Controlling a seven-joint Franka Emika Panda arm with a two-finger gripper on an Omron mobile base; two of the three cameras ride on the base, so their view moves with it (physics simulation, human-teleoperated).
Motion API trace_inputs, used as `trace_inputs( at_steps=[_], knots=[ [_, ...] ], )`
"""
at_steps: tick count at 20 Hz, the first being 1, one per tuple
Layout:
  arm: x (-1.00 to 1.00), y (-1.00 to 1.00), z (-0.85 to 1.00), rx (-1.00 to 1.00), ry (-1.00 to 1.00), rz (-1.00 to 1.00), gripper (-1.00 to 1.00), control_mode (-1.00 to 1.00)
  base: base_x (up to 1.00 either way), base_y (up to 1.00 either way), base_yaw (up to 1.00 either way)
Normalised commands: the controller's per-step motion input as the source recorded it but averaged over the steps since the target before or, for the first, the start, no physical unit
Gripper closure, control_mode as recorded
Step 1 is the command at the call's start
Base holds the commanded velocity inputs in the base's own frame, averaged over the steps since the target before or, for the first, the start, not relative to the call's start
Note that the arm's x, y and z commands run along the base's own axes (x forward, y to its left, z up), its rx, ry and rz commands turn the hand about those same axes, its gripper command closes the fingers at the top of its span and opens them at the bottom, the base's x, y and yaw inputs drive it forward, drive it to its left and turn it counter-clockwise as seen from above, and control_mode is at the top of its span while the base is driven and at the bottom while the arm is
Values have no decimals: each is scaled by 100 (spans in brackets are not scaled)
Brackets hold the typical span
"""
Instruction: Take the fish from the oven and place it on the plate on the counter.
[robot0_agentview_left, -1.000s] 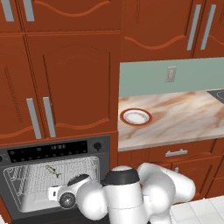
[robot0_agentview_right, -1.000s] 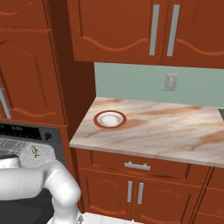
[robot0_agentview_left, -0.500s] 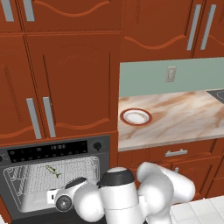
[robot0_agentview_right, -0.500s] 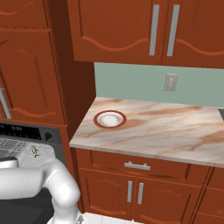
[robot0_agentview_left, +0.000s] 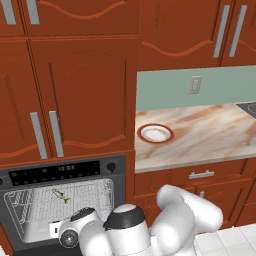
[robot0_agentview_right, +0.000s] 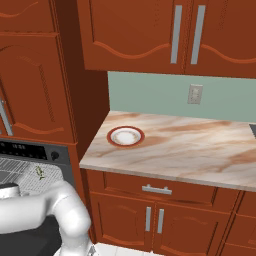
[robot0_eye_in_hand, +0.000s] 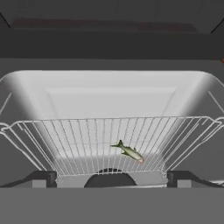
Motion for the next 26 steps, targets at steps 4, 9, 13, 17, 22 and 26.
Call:
trace_inputs(
  at_steps=[4,9,13,17,22,26],
  knots=[
    [10,17,0,0,-7,4,-100,-100,0,0,0],
    [25,6,0,0,-3,2,-100,-100,0,0,0],
    [36,0,-17,0,0,1,-100,-100,0,0,0],
    [44,0,-38,0,0,0,-100,-100,0,0,0],
    [40,1,-43,0,0,0,-100,-100,0,0,0],
    [36,6,-40,0,0,0,-100,-100,0,0,0]
  ],
)
